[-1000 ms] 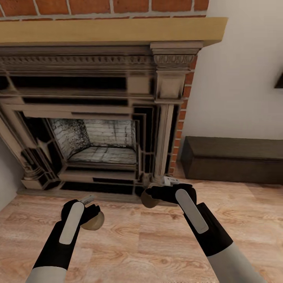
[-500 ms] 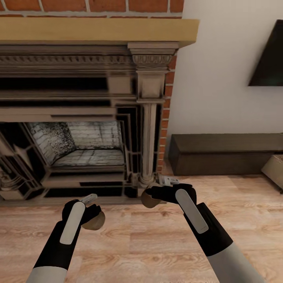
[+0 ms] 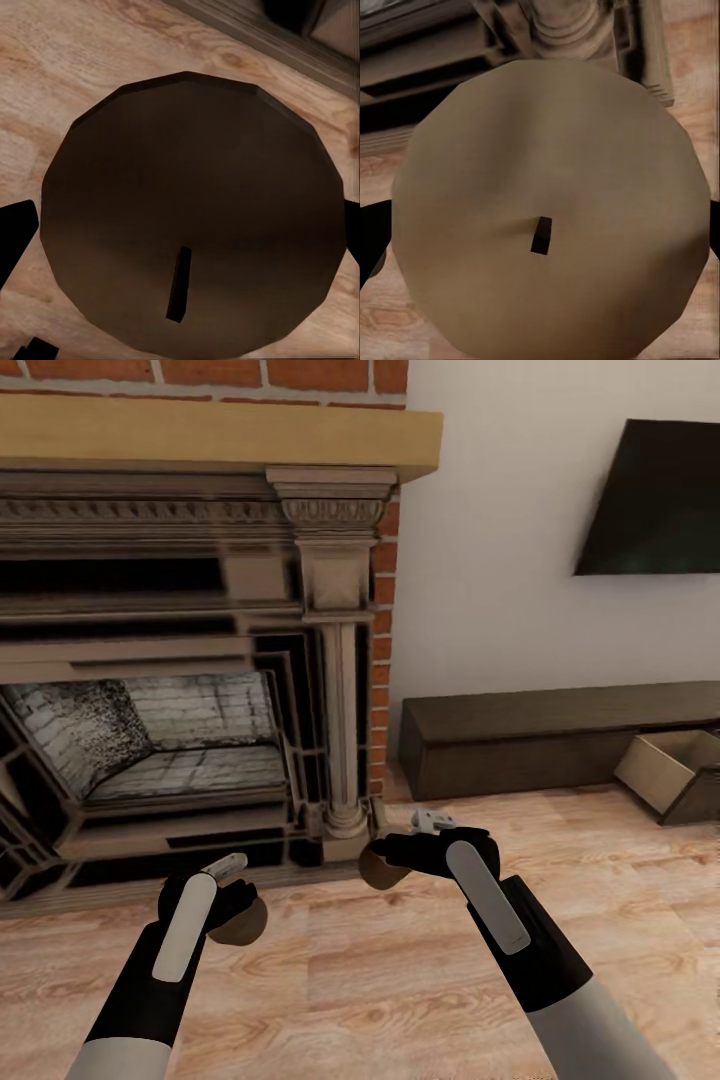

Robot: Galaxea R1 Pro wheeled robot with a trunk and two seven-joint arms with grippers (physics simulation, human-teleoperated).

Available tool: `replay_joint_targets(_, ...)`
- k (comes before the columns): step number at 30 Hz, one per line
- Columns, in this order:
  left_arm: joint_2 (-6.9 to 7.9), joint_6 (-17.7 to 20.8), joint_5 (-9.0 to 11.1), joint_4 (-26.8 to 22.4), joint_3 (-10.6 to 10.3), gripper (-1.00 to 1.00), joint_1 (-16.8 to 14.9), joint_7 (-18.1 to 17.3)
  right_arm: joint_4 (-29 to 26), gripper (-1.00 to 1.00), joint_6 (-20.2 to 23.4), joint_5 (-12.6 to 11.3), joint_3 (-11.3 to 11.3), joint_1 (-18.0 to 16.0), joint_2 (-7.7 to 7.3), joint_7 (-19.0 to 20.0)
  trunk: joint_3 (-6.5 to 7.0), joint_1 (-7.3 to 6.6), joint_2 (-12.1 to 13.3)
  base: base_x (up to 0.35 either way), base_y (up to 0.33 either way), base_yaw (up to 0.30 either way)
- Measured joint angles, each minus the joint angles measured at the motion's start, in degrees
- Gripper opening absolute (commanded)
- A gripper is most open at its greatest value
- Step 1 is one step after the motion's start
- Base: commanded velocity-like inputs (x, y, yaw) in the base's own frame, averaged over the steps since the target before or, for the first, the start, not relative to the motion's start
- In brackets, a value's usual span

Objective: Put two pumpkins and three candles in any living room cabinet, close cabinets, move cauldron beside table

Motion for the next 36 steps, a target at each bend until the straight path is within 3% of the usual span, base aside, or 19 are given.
replay_joint_targets(36,-0.07,0.0,0.0,0.0,-0.1,-1.0,0.0,0.0,0.0,-1.0,0.0,0.0,0.0,0.0,0.0,0.0,0.0,0.0,0.0,0.0,0.0,-0.224)
